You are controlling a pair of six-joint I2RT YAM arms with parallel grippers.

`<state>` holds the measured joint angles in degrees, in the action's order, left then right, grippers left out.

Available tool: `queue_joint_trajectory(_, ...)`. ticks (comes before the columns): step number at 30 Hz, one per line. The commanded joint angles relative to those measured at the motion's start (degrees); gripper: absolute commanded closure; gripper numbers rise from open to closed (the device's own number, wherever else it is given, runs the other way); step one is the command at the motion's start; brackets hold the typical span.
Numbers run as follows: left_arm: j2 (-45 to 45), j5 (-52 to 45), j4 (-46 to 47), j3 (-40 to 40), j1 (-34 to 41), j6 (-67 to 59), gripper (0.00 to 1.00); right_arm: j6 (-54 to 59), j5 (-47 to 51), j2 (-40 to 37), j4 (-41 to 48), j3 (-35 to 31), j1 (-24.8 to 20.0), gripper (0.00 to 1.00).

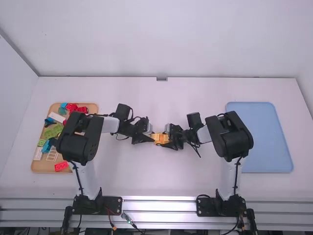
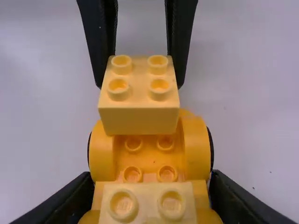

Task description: Assemble lego blocks to make yellow taxi

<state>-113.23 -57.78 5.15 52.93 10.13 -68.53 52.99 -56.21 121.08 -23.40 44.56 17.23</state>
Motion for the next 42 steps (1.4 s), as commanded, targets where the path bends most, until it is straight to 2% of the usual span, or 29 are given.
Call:
queue_joint_trajectory(1, 2.6, -0.3, 0.4, 0.8, 0.2, 0.2, 0.98, 0.0, 1.1, 0.9, 0.3, -0.3, 0.1, 0.41)
queue_joint_trajectory(2, 2.8, -0.2, 0.4, 0.8, 0.5, 0.2, 0.98, 0.0, 1.2, 0.9, 0.2, -0.3, 0.0, 0.45)
queue_joint_trajectory(8, 3.2, 0.4, -1.3, 0.8, 3.0, 0.7, 0.98, 0.0, 1.2, 0.9, 0.2, -0.3, 0.1, 0.51)
queue_joint_trajectory(9, 3.2, 1.7, -3.0, 0.8, 3.9, 3.6, 0.98, 0.0, 1.2, 0.9, 0.2, -0.3, 0.1, 0.55)
queue_joint_trajectory(15, 3.2, 12.1, -5.8, 0.8, 7.6, 9.9, 0.98, 2.8, 0.7, 0.9, 1.3, -0.3, 0.1, 0.59)
queue_joint_trajectory(28, 3.2, 14.6, -3.4, 0.5, 9.1, 10.0, 0.98, 2.6, 0.8, 0.9, 1.3, -0.3, -0.2, 0.59)
queue_joint_trajectory(34, 3.2, 8.6, -2.0, -0.6, 8.7, 4.0, 0.98, 2.6, 0.7, 0.9, 1.3, -0.3, -0.3, 0.58)
queue_joint_trajectory(40, 3.2, 8.3, -2.7, -0.9, 8.7, 4.6, 0.98, 2.6, 0.7, 0.9, 1.2, -0.3, -0.3, 0.58)
queue_joint_trajectory(42, 3.2, 8.3, -3.1, -0.9, 9.0, 4.6, 0.94, 2.6, 0.7, 0.9, 1.2, -0.3, -0.3, 0.58)
